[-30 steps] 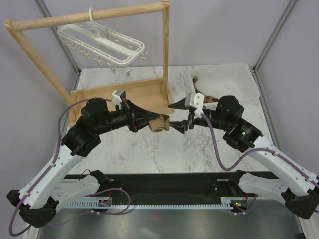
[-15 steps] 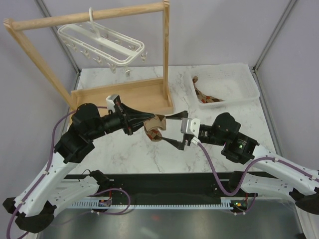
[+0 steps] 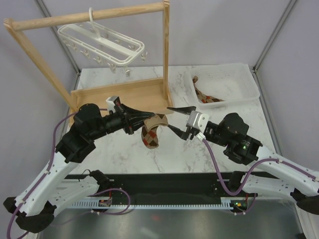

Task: Clip the socks to the hanger
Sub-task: Adjust the sock.

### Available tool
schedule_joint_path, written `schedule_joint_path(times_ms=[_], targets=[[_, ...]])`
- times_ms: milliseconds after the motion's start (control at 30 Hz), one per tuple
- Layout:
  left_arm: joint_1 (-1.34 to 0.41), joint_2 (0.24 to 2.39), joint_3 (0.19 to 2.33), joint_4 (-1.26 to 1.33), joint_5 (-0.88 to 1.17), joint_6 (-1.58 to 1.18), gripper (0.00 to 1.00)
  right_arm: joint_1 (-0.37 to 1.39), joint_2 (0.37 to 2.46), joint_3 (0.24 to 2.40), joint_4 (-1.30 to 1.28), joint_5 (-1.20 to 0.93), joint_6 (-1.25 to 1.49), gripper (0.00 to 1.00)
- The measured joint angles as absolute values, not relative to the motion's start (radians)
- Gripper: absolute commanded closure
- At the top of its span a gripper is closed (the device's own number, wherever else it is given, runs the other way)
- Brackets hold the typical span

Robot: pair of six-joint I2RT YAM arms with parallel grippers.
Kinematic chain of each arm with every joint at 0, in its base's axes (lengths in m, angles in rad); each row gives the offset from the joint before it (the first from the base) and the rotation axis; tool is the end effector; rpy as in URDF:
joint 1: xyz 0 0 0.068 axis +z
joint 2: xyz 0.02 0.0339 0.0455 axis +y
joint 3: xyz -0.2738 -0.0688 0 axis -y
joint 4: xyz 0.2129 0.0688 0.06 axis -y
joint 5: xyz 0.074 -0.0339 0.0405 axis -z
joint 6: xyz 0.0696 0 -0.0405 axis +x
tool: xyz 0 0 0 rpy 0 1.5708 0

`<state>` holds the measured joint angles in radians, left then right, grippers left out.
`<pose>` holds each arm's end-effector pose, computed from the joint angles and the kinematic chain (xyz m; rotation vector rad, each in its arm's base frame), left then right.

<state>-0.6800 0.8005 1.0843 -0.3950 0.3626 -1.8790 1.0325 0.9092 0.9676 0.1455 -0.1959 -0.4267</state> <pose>0.1051 -0.1167 0.4118 -0.9518 2.0379 -2.0187 0.0910 0.1788 0.4307 -1.0517 0.9245 0.6396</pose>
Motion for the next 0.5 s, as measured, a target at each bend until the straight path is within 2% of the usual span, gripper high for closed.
schedule_joint_path(times_ms=[167,300,400,500], targets=[[-0.680,0.799,1.084,-0.395,0.348,-1.890,0.98,1.033,0.910,0.968,0.176,-0.196,-0.419,0.42],[-0.680,0.802,1.084,-0.395,0.347,-1.899,0.98,1.046,0.926,0.970,0.190,-0.213,-0.414,0.49],[-0.680,0.805,1.084,-0.395,0.344,-1.904,0.98,1.063,0.939,0.970,0.195,-0.216,-0.412,0.59],[-0.680,0.808,1.084,-0.395,0.342,-1.907,0.98,1.068,0.940,0.970,0.202,-0.220,-0.408,0.80]])
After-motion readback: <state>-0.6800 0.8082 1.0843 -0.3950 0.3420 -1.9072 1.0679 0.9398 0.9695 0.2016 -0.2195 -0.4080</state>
